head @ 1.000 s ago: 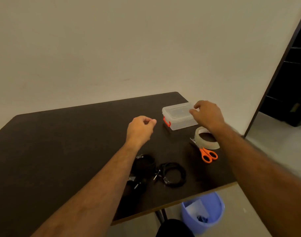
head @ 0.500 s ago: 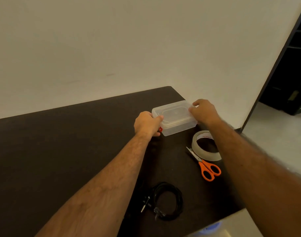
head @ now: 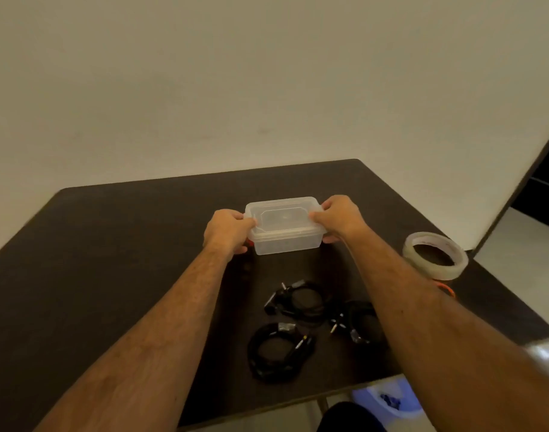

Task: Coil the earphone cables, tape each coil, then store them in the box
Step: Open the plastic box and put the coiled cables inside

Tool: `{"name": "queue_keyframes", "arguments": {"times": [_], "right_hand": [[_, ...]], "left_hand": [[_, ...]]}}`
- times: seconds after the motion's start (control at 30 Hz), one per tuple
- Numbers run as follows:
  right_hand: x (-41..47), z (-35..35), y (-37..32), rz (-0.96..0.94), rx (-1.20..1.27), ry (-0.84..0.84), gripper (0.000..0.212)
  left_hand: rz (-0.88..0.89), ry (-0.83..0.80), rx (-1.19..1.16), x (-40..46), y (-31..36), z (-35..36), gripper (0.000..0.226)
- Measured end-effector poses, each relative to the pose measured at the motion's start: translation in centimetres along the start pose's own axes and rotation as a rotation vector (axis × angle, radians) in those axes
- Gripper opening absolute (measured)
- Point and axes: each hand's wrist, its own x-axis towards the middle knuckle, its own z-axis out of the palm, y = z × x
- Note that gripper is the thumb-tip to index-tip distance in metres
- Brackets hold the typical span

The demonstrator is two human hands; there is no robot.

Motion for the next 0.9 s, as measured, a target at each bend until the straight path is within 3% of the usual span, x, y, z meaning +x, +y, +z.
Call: {"name": "queue_keyframes", "arguments": {"times": [0.23,0.53,0.9], "right_hand": [[-6.0,6.5,-4.6,-0.052,0.006,-0.087,0.038],[-11.3,8.2,-5.4,-0.122,-0.078,-0.095,0.035],[-12.9,5.9,-6.5,-0.249,-0.121,-0.038,0.023]], "left_hand": [[-0.098,0.096,-0.049,-3.4,-5.5,-8.8,0.023],[-0.147,0.150,0.002,-8.7,-7.6,-12.7,0.025],[0.012,0.235,0.219,-11.4,-4.7,-13.7,0.017]]}}
